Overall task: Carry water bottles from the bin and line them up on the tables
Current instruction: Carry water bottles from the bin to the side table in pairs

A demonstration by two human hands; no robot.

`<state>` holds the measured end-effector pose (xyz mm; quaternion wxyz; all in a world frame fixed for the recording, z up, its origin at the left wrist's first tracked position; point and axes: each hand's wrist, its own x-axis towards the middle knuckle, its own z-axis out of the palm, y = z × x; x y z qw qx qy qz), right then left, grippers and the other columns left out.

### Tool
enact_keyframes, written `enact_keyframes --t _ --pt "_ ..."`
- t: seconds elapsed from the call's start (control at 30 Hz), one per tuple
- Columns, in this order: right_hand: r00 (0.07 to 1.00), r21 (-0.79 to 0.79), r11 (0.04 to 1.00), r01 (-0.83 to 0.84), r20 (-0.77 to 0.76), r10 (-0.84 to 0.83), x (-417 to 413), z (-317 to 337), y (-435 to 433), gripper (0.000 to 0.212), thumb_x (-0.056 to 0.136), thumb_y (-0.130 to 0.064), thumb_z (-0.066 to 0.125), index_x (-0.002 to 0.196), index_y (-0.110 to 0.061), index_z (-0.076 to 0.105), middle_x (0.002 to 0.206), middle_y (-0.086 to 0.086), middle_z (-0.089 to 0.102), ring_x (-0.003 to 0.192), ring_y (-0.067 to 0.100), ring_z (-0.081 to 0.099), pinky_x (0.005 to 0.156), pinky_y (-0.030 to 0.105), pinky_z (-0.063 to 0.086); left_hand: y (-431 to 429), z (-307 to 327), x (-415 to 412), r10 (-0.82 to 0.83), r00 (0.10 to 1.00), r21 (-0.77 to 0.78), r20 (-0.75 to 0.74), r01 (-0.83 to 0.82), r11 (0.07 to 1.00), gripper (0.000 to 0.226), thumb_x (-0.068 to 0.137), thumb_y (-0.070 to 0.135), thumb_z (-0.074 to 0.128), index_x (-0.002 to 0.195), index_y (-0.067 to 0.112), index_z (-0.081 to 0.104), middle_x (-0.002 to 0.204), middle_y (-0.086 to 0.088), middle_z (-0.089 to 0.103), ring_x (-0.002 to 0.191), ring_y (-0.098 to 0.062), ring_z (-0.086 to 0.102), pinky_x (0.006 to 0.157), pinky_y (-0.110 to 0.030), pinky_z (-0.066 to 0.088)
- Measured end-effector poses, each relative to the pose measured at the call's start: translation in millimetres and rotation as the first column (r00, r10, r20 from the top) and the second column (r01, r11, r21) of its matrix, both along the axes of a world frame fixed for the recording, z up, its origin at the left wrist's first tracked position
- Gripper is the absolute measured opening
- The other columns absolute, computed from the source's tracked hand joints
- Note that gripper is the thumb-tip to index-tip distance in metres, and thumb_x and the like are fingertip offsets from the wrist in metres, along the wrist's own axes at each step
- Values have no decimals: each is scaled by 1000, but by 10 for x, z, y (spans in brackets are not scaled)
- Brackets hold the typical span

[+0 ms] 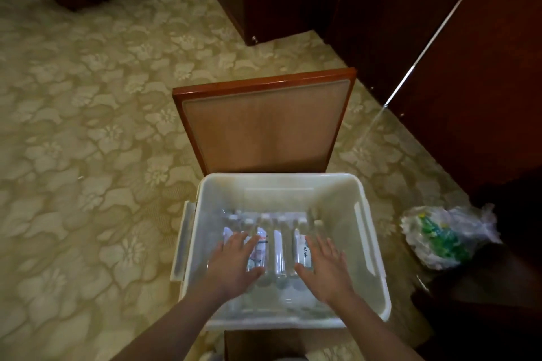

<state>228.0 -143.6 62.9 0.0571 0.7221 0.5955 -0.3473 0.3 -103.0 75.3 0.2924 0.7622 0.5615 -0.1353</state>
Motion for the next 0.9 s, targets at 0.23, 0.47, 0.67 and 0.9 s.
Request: enact_keyframes --t 0.23,0.47,0.67,0.9 --pt "998 -150 987 -59 -12 58 305 -771 604 79 96 -50 50 158 -29 7 167 1 3 154 26 -5 124 47 6 514 -680 372 19 1000 -82 -20 -20 996 75 92 57 50 155 30 19 160 2 21 148 -21 20 118 -40 22" --pt "995 -205 974 -99 -10 99 468 -1391 1019 81 93 -44 58 157 -30 12 165 2 15 154 27 1 123 48 6 857 -1405 663 -34 998 -203 -54 22 979 83 92 53 54 156 25 9 164 1 11 152 -18 4 123 -41 5" --pt "973 -245 944 -222 5 230 537 -1812 1261 88 92 -40 62 158 -26 5 167 2 1 153 28 -13 123 46 -6 1099 -1854 861 -118 991 -221 -66 101 970 88 91 49 59 157 23 6 165 3 7 152 -18 -3 122 -38 -5" --pt "975 -281 936 -214 -9 221 483 -2044 1367 106 83 -41 73 159 -25 -1 167 9 5 153 30 -11 122 42 -11 1226 -2159 1031 -116 988 -218 -106 91 972 101 85 53 66 157 20 3 163 1 15 152 -20 -4 122 -40 -6"
